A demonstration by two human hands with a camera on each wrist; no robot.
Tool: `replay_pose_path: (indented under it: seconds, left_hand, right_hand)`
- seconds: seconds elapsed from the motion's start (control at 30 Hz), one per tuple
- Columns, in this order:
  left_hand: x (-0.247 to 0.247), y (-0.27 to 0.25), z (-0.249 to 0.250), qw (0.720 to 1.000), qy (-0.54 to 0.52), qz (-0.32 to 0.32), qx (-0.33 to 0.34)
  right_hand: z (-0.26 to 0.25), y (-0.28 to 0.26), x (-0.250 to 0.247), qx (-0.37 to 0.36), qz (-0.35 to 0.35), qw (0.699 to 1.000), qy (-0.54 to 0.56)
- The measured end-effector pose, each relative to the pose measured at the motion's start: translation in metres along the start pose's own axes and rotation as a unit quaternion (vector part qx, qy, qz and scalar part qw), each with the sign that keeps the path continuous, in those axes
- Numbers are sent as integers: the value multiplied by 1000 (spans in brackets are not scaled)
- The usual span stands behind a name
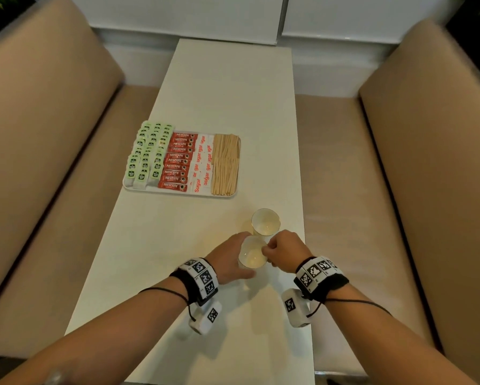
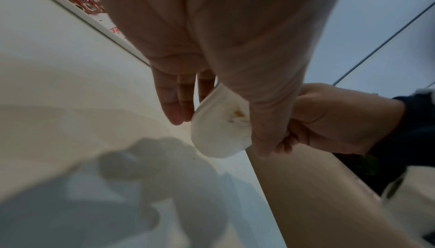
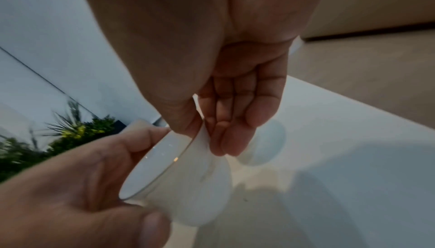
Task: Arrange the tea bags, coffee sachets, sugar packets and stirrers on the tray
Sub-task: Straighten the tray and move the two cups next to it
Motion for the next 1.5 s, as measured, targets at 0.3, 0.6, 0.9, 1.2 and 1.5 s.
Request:
replay_pose_path:
  seconds: [0.3, 0.6, 0.9, 1.2, 1.5]
  left_hand:
    - [-46, -8, -16, 995, 3, 87, -39]
    - [-96, -8, -41, 991, 7, 114, -75]
    - [-152, 23, -39, 989, 11, 135, -52]
    - [-186, 80, -39, 992, 24, 124, -28]
    - [-199, 126, -36, 998, 30, 62, -14]
  right_hand:
    - [-26, 25, -29, -100, 135, 985, -38]
    - [-16, 63, 2, -53, 68, 989, -118]
    - [-58, 94, -12, -82, 95, 988, -92]
    - [-75, 122, -7, -90, 80, 989, -88]
    - [-84, 130, -51, -144, 86, 986, -6]
Point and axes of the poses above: each hand's wrist, its own y-axis towards the middle knuckle, its own x-axis out of the palm, z = x × y, the point moved 3 cm from there along y, towards the middle knuckle, and after that the axes turned 3 degrees about x, right-handed, at the moved point
